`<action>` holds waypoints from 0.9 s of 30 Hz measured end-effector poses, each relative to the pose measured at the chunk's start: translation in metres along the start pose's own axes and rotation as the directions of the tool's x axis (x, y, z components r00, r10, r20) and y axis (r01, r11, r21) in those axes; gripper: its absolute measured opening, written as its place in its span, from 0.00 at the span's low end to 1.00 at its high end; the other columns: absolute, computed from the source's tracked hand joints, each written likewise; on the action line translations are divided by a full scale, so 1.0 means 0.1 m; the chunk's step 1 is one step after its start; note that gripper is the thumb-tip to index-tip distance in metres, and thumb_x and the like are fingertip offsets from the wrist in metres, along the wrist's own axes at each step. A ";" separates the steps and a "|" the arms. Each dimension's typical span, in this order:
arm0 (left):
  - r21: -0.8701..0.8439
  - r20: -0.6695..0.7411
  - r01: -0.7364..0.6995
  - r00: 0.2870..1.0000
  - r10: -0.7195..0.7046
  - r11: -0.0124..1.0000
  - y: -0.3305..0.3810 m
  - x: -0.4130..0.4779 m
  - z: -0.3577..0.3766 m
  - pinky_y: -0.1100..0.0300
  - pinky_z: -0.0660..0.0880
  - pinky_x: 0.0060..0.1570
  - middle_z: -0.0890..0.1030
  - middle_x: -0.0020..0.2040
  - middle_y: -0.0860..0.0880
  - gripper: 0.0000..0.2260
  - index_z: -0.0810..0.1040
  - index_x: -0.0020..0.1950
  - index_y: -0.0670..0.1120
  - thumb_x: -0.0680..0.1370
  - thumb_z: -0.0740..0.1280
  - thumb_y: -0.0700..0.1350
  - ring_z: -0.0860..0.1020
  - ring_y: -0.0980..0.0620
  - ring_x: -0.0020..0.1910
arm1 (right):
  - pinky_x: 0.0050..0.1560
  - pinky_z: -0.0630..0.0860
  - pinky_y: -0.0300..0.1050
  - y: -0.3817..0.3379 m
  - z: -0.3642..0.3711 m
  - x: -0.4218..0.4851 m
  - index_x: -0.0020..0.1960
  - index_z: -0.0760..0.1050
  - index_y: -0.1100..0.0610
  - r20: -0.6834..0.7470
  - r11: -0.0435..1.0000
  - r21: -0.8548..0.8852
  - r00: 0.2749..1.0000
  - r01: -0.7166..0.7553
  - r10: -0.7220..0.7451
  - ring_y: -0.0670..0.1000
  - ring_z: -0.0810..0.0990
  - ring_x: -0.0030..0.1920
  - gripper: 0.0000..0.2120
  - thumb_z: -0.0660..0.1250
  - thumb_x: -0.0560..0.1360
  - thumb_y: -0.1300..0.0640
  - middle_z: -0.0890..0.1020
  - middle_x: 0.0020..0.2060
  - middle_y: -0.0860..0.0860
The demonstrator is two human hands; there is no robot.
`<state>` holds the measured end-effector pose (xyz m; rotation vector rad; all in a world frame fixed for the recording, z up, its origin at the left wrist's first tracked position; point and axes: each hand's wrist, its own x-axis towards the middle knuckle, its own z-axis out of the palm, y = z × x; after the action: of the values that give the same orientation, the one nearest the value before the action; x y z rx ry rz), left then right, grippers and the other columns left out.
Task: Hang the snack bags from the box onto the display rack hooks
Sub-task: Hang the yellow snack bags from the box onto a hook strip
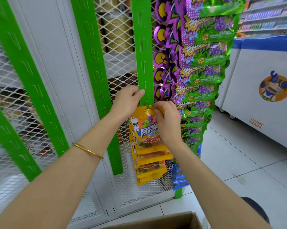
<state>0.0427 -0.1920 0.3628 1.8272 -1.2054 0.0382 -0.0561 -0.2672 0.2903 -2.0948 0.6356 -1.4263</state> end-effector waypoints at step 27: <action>0.059 0.309 0.159 0.936 -0.169 0.986 -1.59 -2.59 1.30 0.50 0.71 0.60 0.68 0.53 0.56 0.12 0.74 0.59 0.46 0.77 0.64 0.37 0.70 0.54 0.57 | 0.58 0.73 0.51 1.86 -0.16 -3.25 0.65 0.70 0.55 0.683 0.719 -0.691 0.256 -0.077 0.684 0.58 0.73 0.60 0.19 0.65 0.76 0.53 0.76 0.60 0.55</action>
<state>-0.0301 -0.0822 0.0593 2.0096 -1.2665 -0.3405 -0.1966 -0.2018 -0.0511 -2.3957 1.0151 0.4577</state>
